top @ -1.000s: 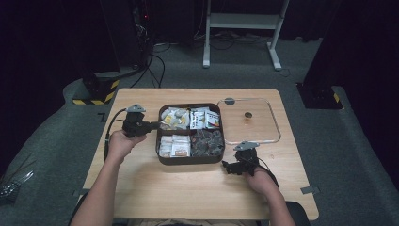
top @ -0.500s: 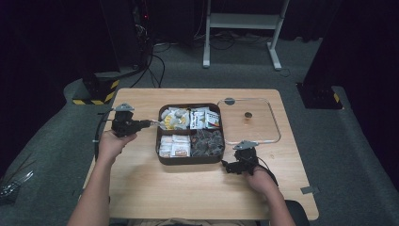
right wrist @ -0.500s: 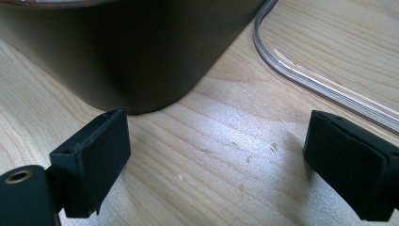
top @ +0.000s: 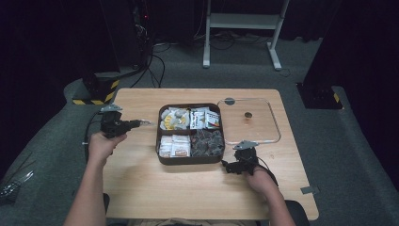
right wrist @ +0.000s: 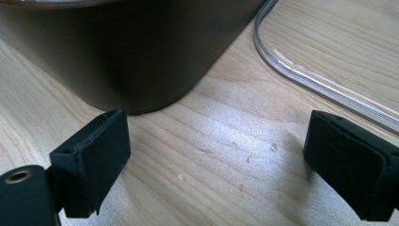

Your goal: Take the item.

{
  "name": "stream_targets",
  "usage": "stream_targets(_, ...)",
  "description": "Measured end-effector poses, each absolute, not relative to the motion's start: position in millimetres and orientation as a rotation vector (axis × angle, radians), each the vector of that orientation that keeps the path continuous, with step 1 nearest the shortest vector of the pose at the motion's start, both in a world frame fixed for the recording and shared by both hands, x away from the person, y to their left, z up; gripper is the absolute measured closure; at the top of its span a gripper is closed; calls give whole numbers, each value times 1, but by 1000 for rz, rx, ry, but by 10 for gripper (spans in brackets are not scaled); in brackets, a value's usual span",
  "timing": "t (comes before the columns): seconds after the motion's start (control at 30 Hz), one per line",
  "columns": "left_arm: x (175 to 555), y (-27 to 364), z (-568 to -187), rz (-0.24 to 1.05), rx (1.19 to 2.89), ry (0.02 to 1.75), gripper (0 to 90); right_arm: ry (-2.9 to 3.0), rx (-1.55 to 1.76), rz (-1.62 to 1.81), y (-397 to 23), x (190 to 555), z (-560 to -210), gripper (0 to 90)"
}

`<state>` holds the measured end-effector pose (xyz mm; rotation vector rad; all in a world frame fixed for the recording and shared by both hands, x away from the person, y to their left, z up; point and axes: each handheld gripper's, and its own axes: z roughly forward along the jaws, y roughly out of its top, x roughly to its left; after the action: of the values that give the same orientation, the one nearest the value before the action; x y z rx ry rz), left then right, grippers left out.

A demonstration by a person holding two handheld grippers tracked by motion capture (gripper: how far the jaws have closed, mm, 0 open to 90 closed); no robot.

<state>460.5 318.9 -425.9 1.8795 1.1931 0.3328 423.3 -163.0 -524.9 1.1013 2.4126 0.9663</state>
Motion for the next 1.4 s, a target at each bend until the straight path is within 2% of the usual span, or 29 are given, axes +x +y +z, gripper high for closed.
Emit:
stream_targets(0.53, 468, 344, -453, 340, 1859, 1300, 893, 2412, 1102, 966, -163, 423, -525, 78)
stream_targets(1.03, 489, 329, -490, 327, 2005, 1340, 893, 2412, 1098, 967, -163, 424, -525, 78)
stream_targets(1.17, 491, 329, -496, 283, 1972, 1347, 893, 2412, 1098, 967, -163, 424, -525, 78)
stream_targets(1.4, 492, 325, -503, 319, 1949, 1323, 893, 2412, 1098, 967, -163, 424, -525, 77)
